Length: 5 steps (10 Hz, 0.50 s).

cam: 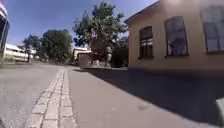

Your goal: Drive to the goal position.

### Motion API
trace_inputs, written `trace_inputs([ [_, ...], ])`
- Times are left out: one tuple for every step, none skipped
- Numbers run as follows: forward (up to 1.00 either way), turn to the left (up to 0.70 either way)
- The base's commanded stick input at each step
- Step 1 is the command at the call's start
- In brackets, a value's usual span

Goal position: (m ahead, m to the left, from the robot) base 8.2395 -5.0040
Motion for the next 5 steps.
trace_inputs([
  [0.7, 0.0],
  [0.7, 0.0],
  [0.7, 0.0],
  [0.7, 0.0],
  [0.7, 0.0],
])
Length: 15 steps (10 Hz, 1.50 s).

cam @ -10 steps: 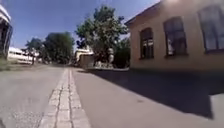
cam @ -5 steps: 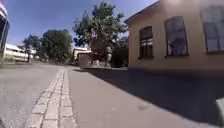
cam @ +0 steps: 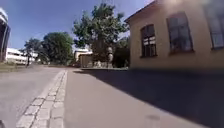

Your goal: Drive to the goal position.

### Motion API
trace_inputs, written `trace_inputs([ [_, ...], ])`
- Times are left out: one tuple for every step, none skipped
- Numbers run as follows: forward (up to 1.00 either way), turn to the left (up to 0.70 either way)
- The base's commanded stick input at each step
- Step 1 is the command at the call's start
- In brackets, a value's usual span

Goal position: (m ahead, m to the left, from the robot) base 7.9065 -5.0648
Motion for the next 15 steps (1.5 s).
trace_inputs([
  [0.7, 0.0],
  [0.7, 0.0],
  [0.7, 0.0],
  [0.7, 0.0],
  [0.7, 0.0],
  [0.7, 0.0],
  [0.7, 0.0],
  [0.7, 0.0],
  [0.7, 0.0],
  [0.7, 0.0],
  [0.7, 0.0],
  [0.7, 0.0],
  [0.7, 0.0],
  [0.7, 0.0],
  [0.7, 0.0],
])
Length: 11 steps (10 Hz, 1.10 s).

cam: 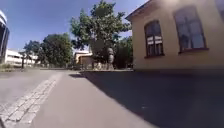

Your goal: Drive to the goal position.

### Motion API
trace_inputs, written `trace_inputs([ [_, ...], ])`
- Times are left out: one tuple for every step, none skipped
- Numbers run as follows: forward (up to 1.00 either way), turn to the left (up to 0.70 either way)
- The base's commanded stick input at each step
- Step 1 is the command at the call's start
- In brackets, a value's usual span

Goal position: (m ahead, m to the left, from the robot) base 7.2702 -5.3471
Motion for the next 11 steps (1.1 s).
trace_inputs([
  [0.7, 0.0],
  [0.7, 0.0],
  [0.7, 0.0],
  [0.7, 0.0],
  [0.7, 0.0],
  [0.7, 0.0],
  [0.7, 0.0],
  [0.7, 0.0],
  [0.7, 0.0],
  [0.7, 0.0],
  [0.7, 0.0],
])
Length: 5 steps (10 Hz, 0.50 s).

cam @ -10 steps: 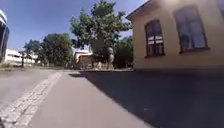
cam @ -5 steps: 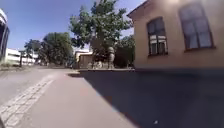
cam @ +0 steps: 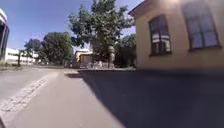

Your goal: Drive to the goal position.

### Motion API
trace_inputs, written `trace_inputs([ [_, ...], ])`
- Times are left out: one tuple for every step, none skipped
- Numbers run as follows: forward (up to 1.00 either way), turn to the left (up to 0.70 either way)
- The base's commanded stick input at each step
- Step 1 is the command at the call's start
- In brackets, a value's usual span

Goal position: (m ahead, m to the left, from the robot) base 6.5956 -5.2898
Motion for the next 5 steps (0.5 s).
trace_inputs([
  [0.7, 0.0],
  [0.7, 0.0],
  [0.7, 0.0],
  [0.7, 0.0],
  [0.7, 0.0],
])
